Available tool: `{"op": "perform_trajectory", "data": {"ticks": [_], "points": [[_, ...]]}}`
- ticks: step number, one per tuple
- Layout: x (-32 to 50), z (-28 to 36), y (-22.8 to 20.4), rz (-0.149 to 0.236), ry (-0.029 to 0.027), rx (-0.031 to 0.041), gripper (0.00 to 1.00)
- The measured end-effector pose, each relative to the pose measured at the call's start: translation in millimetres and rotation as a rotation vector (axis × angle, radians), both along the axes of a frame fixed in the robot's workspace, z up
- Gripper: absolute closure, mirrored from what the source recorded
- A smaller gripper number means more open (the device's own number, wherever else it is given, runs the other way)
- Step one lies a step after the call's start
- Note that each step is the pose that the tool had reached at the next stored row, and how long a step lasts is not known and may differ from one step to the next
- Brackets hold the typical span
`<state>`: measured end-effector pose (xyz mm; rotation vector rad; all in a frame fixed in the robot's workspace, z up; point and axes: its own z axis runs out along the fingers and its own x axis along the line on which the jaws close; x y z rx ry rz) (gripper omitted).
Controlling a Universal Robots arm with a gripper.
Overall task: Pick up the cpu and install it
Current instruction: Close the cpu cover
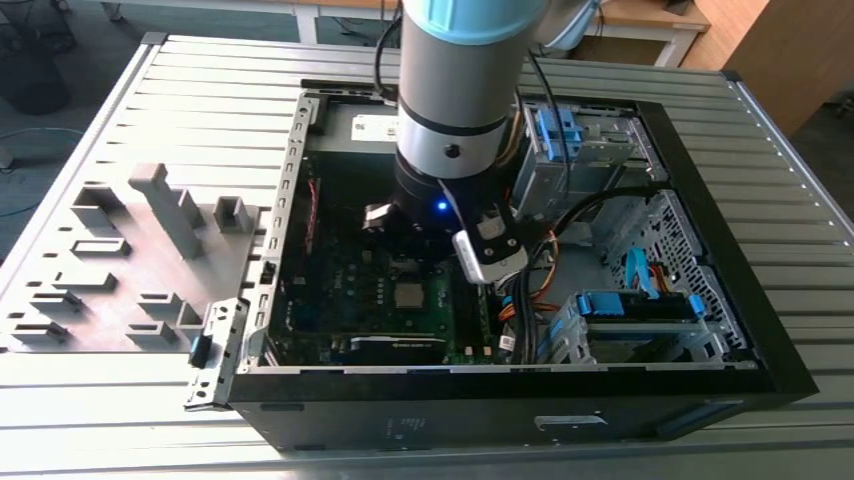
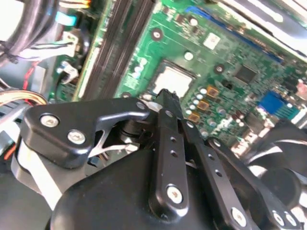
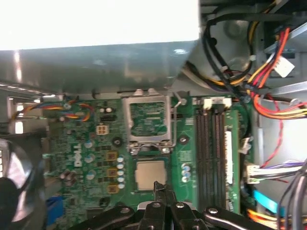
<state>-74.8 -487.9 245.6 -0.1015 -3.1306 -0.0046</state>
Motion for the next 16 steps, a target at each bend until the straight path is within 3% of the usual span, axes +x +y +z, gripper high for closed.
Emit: {"op": "perform_trajectory", "data": {"ticks": [6,13,16], "points": [[8.9,-1.4,0.0,0.041,0.0002,0.0002,0.89],[9.6,-3.4,0.0,0.144,0.0001,0.0004,0.89],[18.0,-4.4,0.0,0.177,-0.0001,0.0031,0.89]]}}
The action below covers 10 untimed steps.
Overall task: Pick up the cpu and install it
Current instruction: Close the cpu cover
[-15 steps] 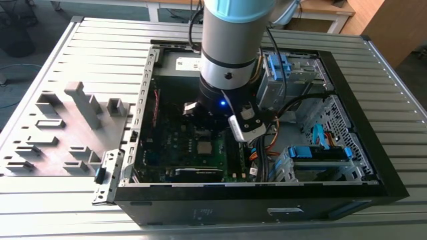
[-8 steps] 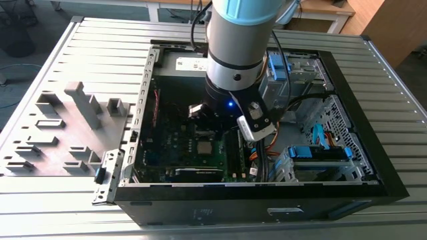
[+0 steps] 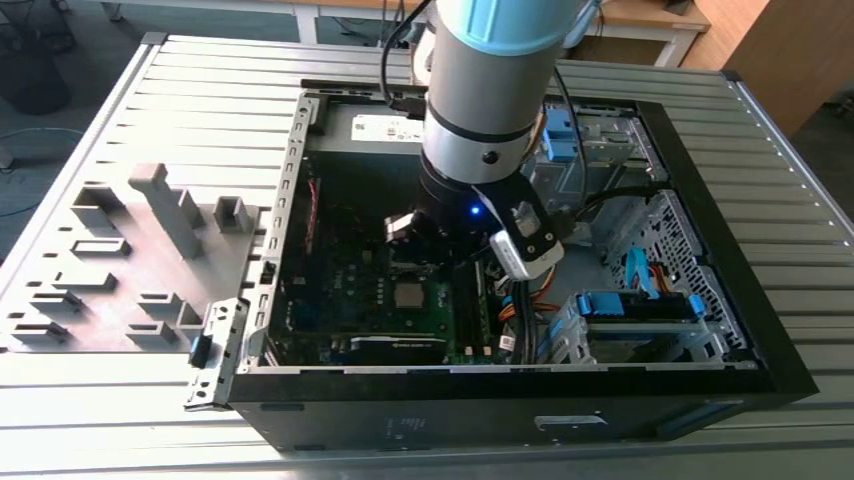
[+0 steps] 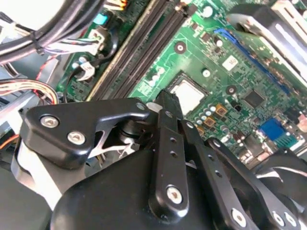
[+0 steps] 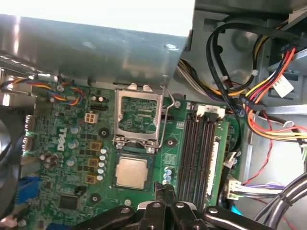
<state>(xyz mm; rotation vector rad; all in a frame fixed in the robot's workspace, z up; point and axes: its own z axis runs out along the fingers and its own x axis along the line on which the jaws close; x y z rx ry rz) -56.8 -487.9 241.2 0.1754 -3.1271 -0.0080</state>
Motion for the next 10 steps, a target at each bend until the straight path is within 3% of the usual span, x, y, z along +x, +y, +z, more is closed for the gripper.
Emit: {"op": "perform_trajectory", "data": {"ticks": [10], "points": [[3.6,-3.1,0.0,0.100,0.0000,0.0009,0.89]]}}
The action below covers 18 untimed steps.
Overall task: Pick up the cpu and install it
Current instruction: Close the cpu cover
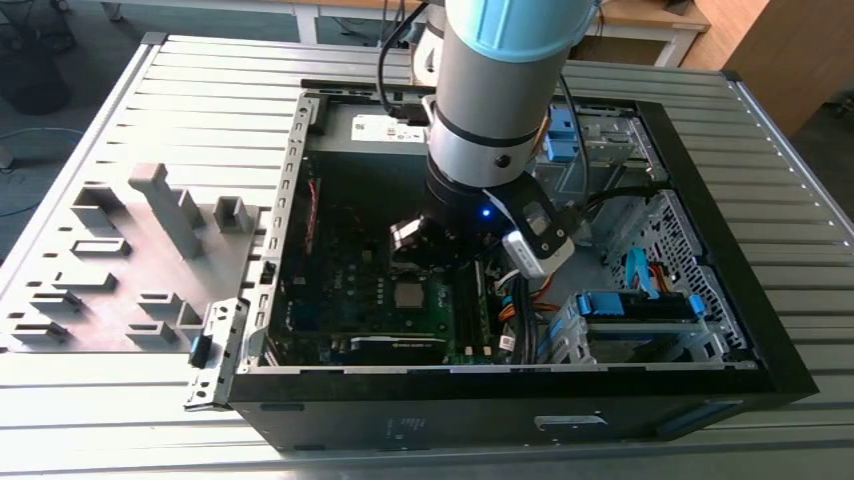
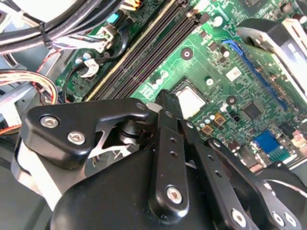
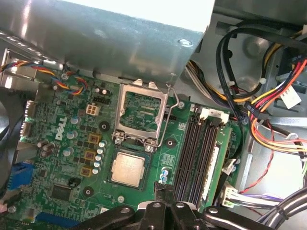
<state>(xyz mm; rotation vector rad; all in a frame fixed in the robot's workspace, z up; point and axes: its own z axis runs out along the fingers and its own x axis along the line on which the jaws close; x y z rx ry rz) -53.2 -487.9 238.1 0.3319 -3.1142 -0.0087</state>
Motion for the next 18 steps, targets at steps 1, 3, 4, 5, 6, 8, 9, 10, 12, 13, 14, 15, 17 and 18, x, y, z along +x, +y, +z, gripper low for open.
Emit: {"op": "perform_trajectory", "data": {"ticks": [1,3,4,5,6,8,9,10,12,13,14,15,17,18], "points": [[0.0,0.0,0.0,0.000,0.0000,0.0001,0.89],[0.0,-0.1,0.0,0.000,0.0000,0.0002,0.89],[0.0,-0.1,0.0,0.000,-0.0001,0.0002,0.89],[0.0,-0.1,0.0,0.000,-0.0001,0.0002,0.89],[0.1,-0.2,0.1,0.000,-0.0001,0.0004,0.89],[0.1,-0.5,0.9,0.000,-0.0001,0.0002,0.89],[0.1,-0.6,1.4,0.000,0.0000,0.0001,0.89],[0.1,-0.8,1.9,0.000,-0.0001,0.0002,0.89],[0.2,-1.1,2.4,0.000,-0.0002,0.0004,0.89],[0.3,-1.1,2.6,0.000,-0.0001,0.0002,0.89],[0.3,-1.2,2.9,0.000,0.0000,0.0002,0.89],[0.4,-1.2,3.2,0.000,0.0000,0.0001,0.89],[0.7,-1.4,3.8,0.000,-0.0001,0.0002,0.89],[1.1,-1.4,4.2,0.000,-0.0001,0.0002,0.89]]}}
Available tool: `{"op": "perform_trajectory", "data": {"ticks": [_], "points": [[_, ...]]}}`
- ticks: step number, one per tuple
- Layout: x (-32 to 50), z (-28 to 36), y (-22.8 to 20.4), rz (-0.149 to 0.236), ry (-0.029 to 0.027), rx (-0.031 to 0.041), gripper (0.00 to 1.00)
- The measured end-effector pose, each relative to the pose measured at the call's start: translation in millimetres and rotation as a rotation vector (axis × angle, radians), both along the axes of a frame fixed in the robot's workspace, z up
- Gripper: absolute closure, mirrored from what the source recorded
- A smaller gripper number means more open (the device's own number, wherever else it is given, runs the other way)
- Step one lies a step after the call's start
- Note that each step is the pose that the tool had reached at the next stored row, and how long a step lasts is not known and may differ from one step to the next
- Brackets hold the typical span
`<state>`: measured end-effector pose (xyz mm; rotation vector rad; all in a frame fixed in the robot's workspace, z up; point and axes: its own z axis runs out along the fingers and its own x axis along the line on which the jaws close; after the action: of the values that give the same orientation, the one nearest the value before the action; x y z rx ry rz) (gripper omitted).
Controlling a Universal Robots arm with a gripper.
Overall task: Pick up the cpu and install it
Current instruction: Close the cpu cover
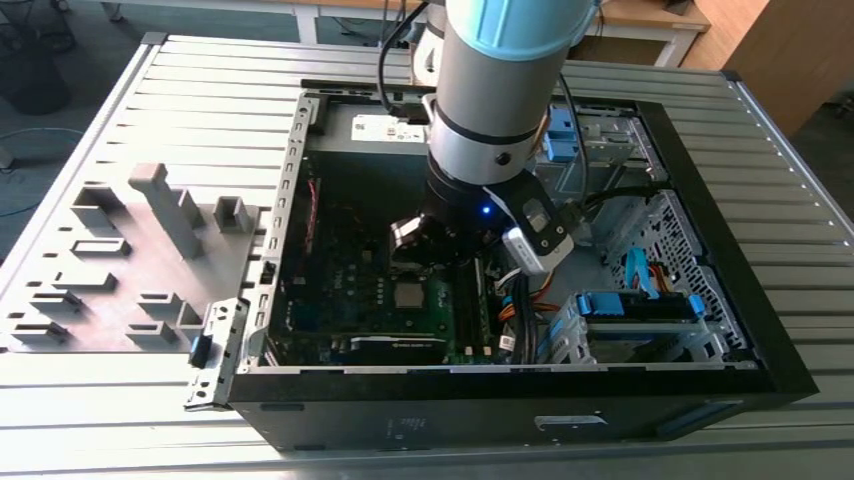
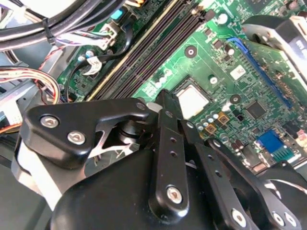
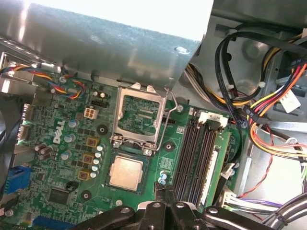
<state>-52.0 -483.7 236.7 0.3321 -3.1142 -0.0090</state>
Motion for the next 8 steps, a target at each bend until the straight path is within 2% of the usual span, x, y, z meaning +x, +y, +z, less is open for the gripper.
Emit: {"op": "perform_trajectory", "data": {"ticks": [6,8], "points": [[6.7,-0.7,1.5,0.000,0.0001,-0.0001,0.89],[7.7,-1.2,3.4,0.000,0.0000,0.0005,0.89]]}}
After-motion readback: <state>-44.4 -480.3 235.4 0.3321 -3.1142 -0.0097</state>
